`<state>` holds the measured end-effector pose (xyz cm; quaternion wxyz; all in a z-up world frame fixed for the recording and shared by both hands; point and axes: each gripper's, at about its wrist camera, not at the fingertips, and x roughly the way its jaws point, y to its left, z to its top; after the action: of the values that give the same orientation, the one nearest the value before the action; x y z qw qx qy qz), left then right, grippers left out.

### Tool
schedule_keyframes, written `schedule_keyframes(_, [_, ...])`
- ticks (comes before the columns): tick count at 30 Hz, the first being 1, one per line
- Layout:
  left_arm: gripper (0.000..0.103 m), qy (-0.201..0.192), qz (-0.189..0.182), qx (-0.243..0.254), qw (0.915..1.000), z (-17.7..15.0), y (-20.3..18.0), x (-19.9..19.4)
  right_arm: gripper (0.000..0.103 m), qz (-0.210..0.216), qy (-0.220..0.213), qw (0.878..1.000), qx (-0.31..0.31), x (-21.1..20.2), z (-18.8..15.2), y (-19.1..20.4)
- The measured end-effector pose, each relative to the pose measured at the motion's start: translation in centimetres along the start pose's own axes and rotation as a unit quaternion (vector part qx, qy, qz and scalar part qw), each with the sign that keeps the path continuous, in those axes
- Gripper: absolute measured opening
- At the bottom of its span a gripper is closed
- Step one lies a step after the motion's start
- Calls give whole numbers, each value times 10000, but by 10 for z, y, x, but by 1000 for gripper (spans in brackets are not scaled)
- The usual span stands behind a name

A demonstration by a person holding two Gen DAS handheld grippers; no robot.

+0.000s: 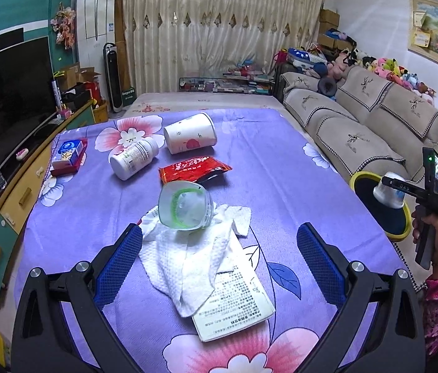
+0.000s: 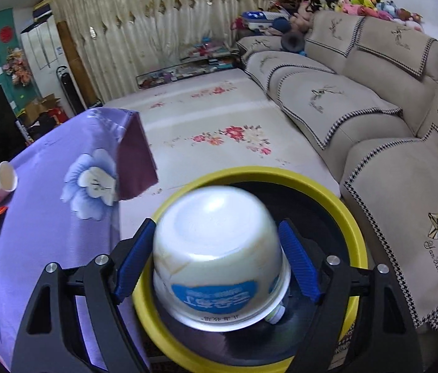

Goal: Collect trash
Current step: 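Carry the white bowl over the bin and open the right gripper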

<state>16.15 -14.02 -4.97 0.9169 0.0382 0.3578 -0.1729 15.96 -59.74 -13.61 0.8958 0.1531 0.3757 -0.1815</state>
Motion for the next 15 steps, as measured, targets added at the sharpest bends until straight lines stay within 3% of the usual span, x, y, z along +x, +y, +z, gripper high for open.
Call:
schedule_keyframes(7, [98,78,90,-21,9999,4,6,15,83,-96,-205,9997,-49,-13,0,1])
schedule_keyframes(15, [98,192,238,-73,9995,6,21,35,83,134,-416,9990,-53,-40,-4,13])
